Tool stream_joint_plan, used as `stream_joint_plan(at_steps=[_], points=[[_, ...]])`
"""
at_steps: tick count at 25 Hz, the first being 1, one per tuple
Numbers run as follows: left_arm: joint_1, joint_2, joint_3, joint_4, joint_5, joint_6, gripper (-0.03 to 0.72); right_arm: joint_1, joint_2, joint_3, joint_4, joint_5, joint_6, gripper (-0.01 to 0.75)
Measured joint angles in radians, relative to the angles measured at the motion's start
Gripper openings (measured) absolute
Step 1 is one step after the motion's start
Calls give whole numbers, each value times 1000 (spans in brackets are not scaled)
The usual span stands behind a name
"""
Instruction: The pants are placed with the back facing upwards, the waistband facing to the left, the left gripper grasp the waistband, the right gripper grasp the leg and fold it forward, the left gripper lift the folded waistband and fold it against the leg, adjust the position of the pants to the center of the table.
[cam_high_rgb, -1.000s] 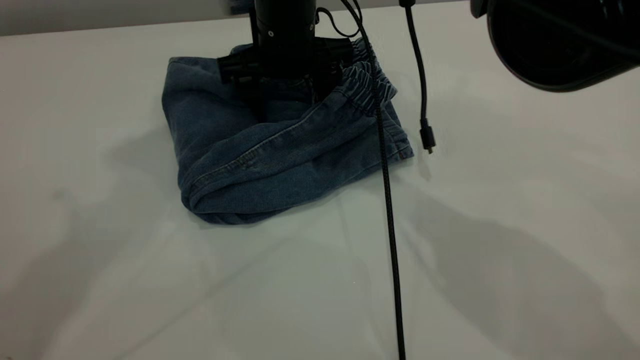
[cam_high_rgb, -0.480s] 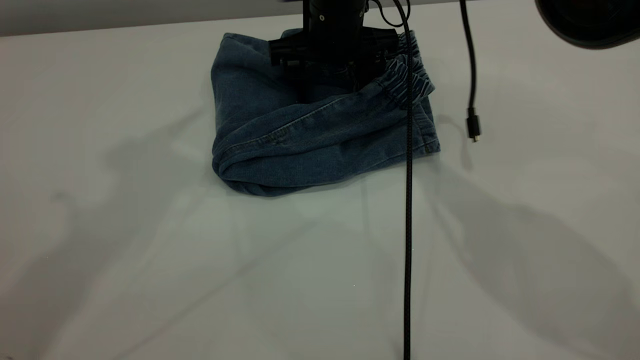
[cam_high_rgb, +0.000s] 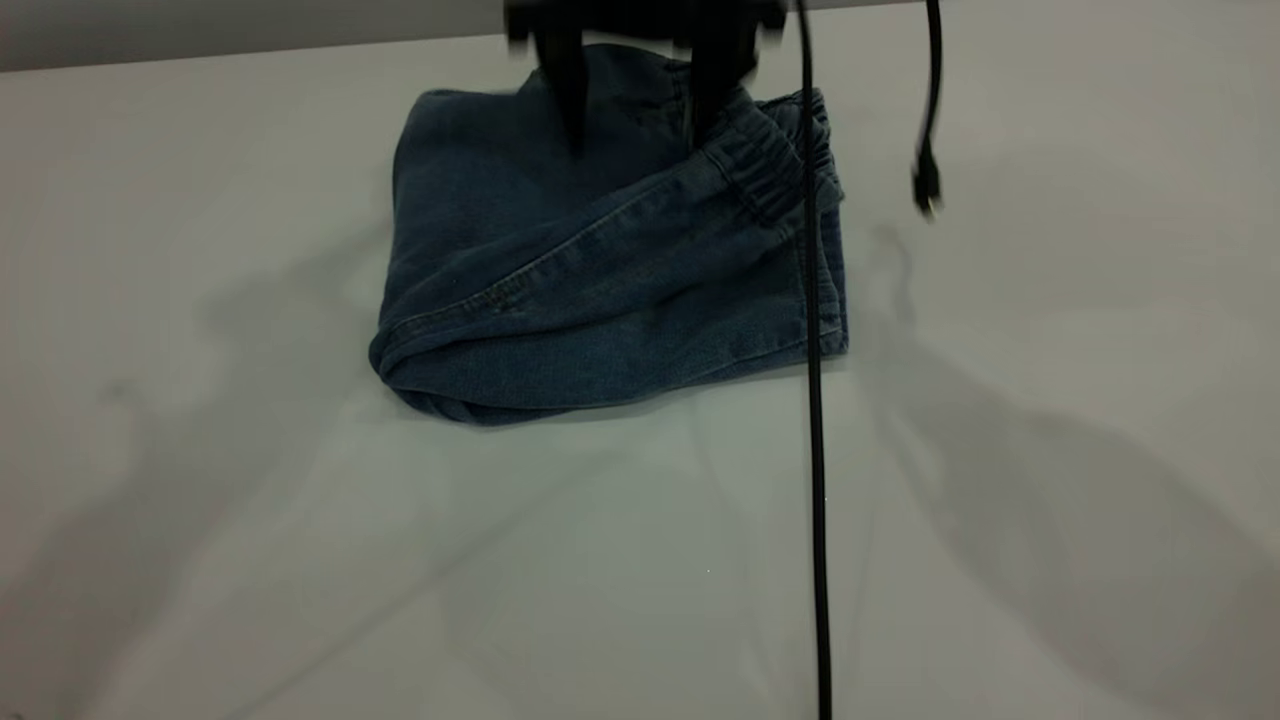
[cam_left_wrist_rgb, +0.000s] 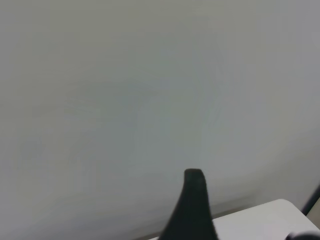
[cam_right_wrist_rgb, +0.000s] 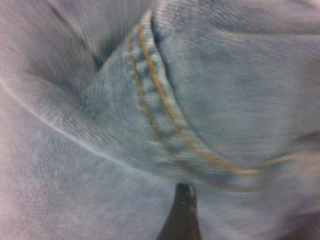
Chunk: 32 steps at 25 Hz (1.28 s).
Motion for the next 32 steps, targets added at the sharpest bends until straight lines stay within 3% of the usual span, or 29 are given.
stream_joint_plan(at_steps=[8, 15, 21, 26, 32], points=[[0, -47, 0, 0, -43, 0, 561, 0, -202, -1, -68, -3, -103, 570], [0, -194, 45, 0, -92, 0, 561, 0, -445, -2, -66, -3, -312, 570], [0, -376, 129, -1, -220, 0, 561, 0, -702, 21, -54, -8, -360, 559], [0, -537, 239, -1, -276, 1, 561, 0, -927, 174, 2, -7, -360, 549], [0, -696, 359, -1, -279, 0, 561, 0, -1188, 478, 7, -9, -387, 546]])
